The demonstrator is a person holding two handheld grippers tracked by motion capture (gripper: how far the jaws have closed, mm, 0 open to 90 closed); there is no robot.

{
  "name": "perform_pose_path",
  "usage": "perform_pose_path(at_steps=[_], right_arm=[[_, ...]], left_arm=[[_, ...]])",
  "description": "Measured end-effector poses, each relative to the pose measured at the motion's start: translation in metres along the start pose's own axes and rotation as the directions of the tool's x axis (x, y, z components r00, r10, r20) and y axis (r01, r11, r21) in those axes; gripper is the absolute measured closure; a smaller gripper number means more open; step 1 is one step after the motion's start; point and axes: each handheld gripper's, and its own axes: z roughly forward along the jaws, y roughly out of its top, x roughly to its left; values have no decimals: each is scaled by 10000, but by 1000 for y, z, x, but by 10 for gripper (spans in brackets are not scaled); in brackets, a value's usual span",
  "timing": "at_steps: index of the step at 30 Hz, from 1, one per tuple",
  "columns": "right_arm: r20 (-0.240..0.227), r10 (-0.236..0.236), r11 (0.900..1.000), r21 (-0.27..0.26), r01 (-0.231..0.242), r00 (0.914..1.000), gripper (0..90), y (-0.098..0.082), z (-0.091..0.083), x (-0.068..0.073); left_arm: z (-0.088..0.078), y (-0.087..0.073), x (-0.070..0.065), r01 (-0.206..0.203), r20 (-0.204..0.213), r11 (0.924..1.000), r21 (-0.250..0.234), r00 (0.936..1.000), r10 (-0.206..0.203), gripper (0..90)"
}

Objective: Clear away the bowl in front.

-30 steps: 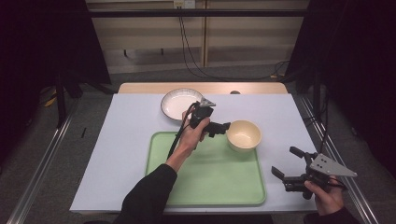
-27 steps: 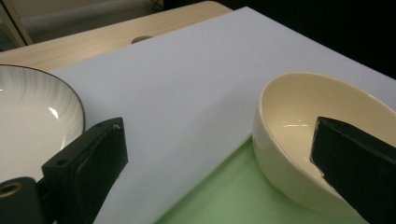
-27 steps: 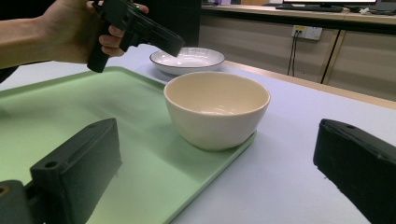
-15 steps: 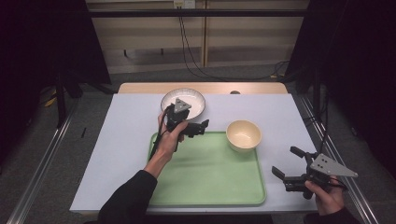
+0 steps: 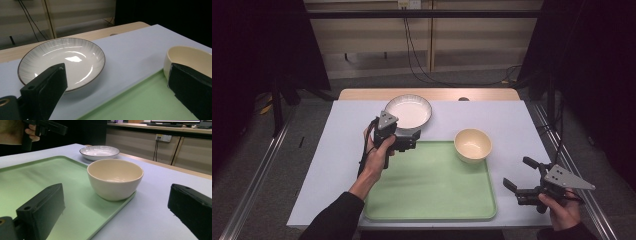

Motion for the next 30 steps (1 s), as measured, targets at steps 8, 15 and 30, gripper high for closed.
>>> perform_pose_path(at_steps=[8, 15, 30], right_arm=[[3, -11, 10000, -9, 11, 10000, 4, 0, 1, 0], [47, 2, 10000, 4, -2, 10000, 5, 0, 1, 0], [70, 0, 10000, 48, 0, 10000, 4, -1, 2, 0]], left_arm=[[-33, -14, 3, 24, -263, 9996, -292, 9997, -31, 18], [-60, -25, 7, -227, -543, 9986, -487, 9983, 200, 12], [-111, -60, 13, -129, -1159, 9970, -757, 9933, 41, 24]])
